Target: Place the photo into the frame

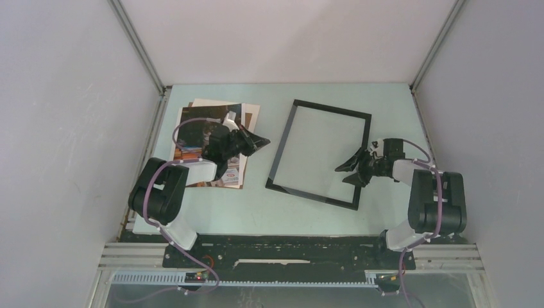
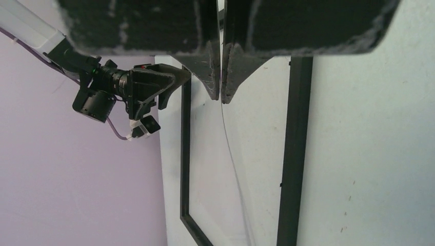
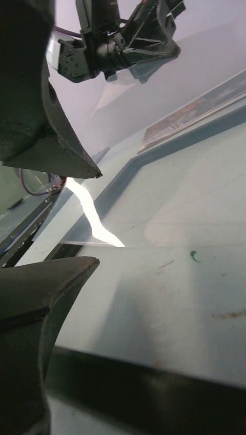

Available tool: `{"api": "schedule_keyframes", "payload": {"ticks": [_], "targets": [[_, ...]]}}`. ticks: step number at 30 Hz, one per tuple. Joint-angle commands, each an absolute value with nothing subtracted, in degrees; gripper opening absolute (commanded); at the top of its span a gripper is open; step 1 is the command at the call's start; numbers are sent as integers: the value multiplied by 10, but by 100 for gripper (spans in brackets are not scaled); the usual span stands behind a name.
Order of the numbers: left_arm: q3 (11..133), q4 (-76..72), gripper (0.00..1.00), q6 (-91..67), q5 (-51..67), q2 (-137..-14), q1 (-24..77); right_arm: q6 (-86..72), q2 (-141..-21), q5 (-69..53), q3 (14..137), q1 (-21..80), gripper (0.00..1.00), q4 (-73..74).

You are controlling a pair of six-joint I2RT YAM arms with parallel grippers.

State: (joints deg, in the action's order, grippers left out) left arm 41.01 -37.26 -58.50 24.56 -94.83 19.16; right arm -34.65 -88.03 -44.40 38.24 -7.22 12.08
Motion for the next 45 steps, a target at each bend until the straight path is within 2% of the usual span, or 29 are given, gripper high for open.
{"api": "schedule_keyframes", "payload": {"ticks": [1, 13, 20, 35, 39, 45], "targets": [[395, -426, 0, -608, 259, -946, 188, -365, -907, -474, 381, -44, 65, 79], [373, -473, 0, -651, 266, -973, 183, -382, -950, -488, 342, -23, 64, 19], [357, -479, 0, -660, 266, -976, 181, -408, -982, -539, 334, -22, 64, -49], [304, -491, 0, -699, 249, -978, 177, -569, -907, -561, 257, -19, 64, -257], [272, -517, 0, -717, 232, -976, 176, -569, -885, -538, 229, -21, 65, -242], [241, -564, 0, -740, 225, -984, 175, -484, -869, -511, 215, -40, 66, -142]]}}
